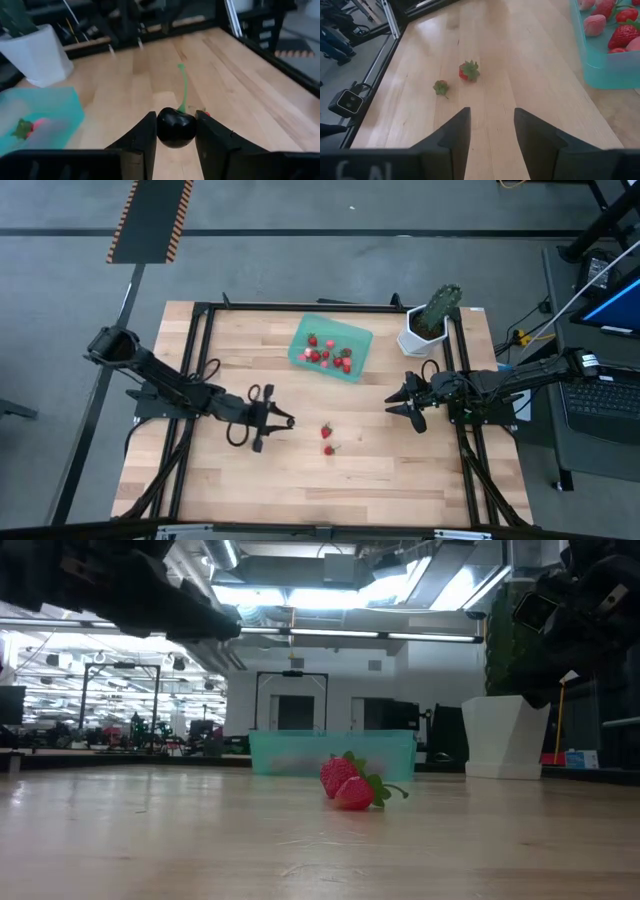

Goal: Pick and placing Produce into tupperware
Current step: Put the black cherry into the light blue bin

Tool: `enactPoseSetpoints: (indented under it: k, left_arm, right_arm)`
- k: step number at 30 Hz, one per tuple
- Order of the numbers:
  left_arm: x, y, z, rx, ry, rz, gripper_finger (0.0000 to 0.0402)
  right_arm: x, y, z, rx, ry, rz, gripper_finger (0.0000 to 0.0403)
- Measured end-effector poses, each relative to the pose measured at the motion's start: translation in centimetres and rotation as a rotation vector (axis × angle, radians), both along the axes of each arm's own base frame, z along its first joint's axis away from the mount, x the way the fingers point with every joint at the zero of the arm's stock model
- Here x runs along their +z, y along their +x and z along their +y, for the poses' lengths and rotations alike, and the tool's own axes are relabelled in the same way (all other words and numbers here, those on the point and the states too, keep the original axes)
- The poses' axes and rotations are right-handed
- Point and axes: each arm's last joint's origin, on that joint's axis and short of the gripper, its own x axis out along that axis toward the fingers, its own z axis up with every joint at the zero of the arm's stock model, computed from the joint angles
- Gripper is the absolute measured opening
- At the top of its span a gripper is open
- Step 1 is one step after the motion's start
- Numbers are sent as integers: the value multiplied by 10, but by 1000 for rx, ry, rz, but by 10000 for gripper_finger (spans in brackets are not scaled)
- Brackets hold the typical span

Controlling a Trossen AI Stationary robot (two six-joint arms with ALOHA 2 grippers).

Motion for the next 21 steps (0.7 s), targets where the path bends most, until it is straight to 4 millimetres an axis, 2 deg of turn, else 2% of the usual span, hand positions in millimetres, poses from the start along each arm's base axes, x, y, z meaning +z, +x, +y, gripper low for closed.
enactPoseSetpoints:
  k: [6, 13, 21]
  left_arm:
    - [-2, -8, 6, 22, -5, -134, 103]
    - [2, -5, 14, 53, 15, -193, 103]
    - [7, -2, 30, 240, 4, -246, 103]
  right_arm:
    - [0, 0, 0, 1, -2, 0, 154]
    - [0, 0, 0, 2, -3, 1, 154]
    - [0, 0, 0, 2, -6, 0, 154]
